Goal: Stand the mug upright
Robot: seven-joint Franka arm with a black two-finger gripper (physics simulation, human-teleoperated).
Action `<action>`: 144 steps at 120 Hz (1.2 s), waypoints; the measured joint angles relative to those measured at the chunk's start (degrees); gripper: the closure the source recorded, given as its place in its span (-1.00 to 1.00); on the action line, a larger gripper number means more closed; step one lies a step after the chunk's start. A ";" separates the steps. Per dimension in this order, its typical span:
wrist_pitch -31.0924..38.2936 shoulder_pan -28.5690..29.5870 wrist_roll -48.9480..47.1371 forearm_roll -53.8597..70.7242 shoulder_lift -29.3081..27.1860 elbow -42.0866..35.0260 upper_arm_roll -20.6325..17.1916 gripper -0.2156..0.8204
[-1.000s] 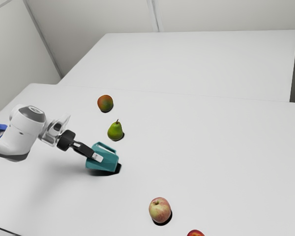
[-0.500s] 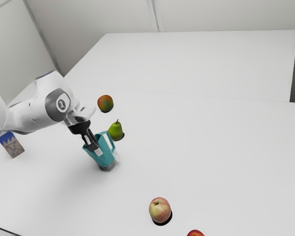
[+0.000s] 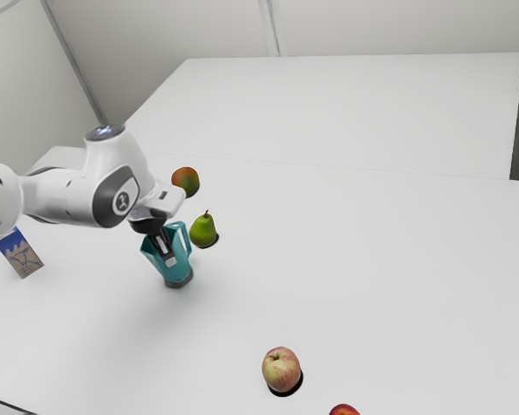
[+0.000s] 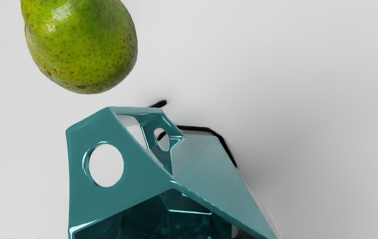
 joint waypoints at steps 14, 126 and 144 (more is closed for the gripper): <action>0.91 0.06 -2.55 0.32 0.80 -0.26 -0.02 0.93; -15.59 -0.06 -15.20 0.08 -3.48 19.82 -6.86 -0.51; -25.55 -8.42 -19.96 0.09 -0.53 33.26 1.86 -0.55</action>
